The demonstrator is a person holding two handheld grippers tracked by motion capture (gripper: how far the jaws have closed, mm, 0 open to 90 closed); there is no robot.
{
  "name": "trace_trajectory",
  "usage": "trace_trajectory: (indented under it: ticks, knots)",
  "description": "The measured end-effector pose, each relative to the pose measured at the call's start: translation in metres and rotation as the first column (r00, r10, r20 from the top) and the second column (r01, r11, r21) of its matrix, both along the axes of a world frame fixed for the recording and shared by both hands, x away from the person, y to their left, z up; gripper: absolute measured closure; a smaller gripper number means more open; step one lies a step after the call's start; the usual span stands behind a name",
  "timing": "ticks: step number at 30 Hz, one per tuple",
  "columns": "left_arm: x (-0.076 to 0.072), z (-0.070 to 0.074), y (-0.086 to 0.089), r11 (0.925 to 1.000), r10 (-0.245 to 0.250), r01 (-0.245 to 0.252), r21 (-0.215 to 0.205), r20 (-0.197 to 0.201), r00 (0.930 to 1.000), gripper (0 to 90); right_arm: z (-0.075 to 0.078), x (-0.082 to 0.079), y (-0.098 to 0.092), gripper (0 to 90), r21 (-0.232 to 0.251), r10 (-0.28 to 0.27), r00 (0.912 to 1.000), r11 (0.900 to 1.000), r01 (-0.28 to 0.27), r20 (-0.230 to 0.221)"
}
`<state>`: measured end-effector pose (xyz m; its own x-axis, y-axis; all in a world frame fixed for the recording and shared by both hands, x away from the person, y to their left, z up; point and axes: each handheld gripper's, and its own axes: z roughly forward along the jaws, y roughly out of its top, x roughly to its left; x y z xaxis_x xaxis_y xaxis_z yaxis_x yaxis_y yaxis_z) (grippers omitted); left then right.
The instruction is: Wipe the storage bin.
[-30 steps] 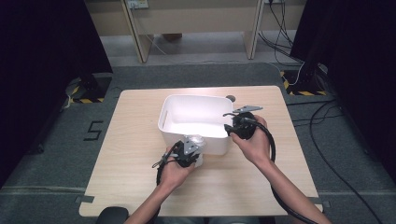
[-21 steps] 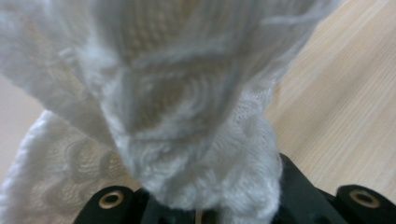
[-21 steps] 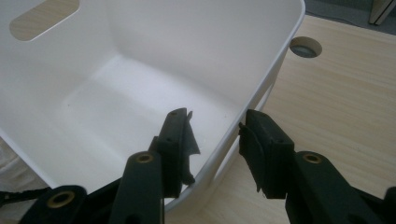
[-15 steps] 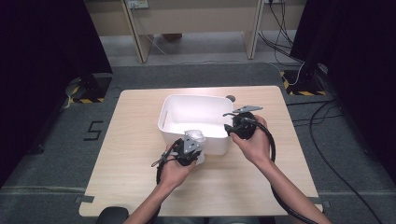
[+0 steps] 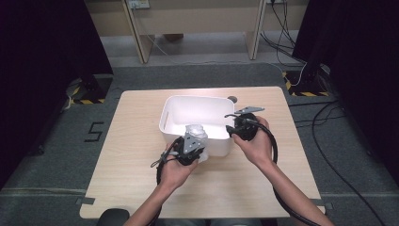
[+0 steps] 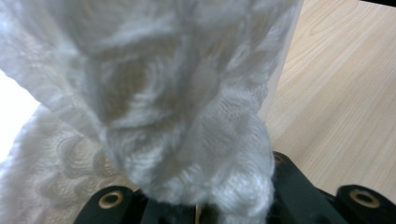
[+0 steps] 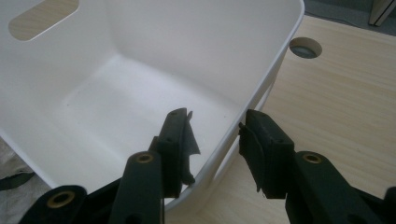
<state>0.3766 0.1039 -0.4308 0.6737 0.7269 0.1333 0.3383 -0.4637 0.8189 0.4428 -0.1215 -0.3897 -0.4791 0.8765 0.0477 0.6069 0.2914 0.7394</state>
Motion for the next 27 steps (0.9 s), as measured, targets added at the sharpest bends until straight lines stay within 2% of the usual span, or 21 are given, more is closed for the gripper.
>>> trace_trajectory:
  ticks: [12, 27]
  knots:
    - [0.0, -0.001, -0.002, 0.9999, -0.002, 0.002, 0.015, 0.005, 1.0, 81.6, 0.0, 0.0, 0.0, 61.3, -0.002, 0.0, 1.0, 1.0, 0.0, 0.002]
    - [0.003, -0.017, -0.006, 0.9997, -0.007, 0.007, 0.025, -0.023, 0.9997, 81.5, 0.0, 0.0, 0.0, 61.3, -0.002, 0.0, 1.0, 1.0, 0.0, 0.003]
